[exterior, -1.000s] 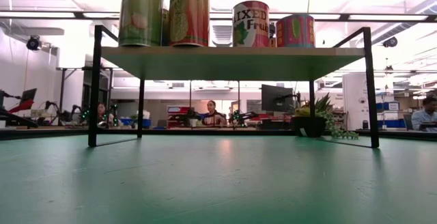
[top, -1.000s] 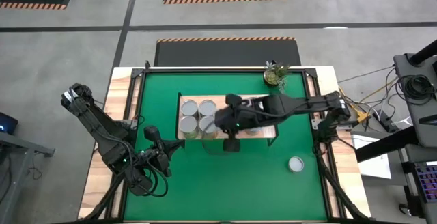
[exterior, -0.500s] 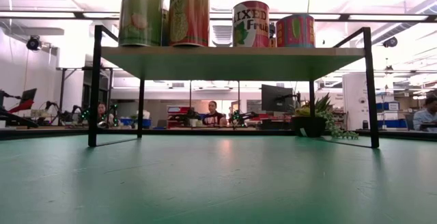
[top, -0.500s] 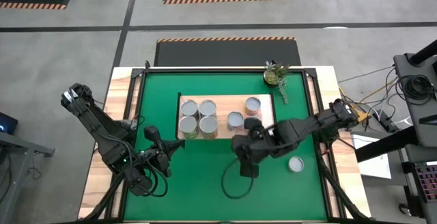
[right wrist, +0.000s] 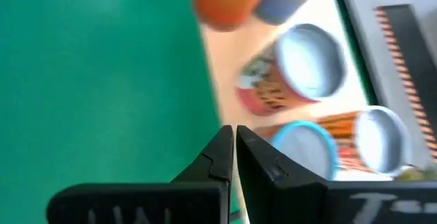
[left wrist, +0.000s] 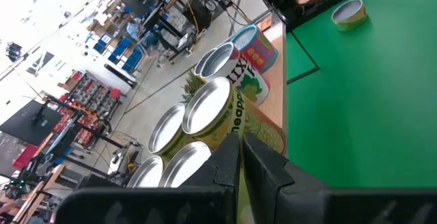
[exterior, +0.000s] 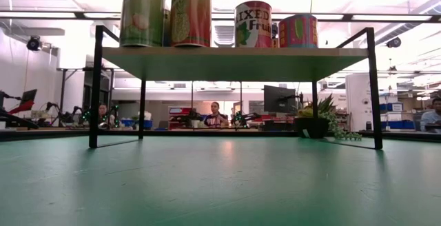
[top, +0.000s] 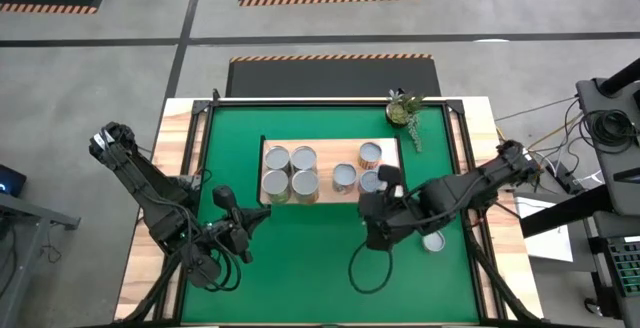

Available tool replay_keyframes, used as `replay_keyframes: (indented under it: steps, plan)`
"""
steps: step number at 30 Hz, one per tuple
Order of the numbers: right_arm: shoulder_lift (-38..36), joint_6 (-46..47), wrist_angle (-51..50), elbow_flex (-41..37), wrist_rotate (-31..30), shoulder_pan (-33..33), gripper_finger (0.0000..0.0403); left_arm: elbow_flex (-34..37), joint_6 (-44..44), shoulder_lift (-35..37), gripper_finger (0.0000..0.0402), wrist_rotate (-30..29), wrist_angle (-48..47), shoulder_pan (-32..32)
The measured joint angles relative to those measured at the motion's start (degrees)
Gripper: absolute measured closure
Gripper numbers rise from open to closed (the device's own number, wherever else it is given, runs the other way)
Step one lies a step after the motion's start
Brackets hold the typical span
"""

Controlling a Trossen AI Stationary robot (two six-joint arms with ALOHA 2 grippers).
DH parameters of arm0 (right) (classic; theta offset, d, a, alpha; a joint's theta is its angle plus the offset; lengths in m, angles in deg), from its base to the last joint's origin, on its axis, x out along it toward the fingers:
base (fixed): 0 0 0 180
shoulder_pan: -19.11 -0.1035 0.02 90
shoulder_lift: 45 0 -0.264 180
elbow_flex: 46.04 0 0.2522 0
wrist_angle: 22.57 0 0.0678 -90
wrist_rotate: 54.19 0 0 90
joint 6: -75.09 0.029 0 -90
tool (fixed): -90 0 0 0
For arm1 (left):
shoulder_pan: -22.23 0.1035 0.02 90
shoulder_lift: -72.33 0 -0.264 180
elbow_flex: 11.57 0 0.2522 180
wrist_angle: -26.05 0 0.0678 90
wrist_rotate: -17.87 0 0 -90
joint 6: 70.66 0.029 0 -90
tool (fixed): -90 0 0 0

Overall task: Pick and place cans onto a shelf
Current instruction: Adjust the cans on the shelf

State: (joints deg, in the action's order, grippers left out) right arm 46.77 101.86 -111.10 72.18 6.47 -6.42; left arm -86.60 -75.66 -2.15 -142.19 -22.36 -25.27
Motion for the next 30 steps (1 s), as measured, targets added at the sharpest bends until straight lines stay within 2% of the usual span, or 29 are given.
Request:
replay_keyframes:
  steps: [5,9,19,30]
  plan:
    - [-4.8,-0.3,1.4,-4.8,-4.6,3.2,0.0394,0.0,0.1,0.0,0.0401,0.0,0.0,0.0]
    - [-8.0,-1.7,6.3,-10.2,-4.9,6.5,0.0394,0.0,0.3,0.0,0.0401,0.0,0.0,0.0]
    - [-12.5,-8.0,18.3,-21.7,-3.1,12.8,0.0394,0.0,0.3,0.0,0.0401,0.0,0.0,0.0]
    - [-12.3,-13.5,27.0,-25.1,0.0,15.1,0.0394,0.0,0.5,0.0,0.0401,0.0,-0.1,0.0]
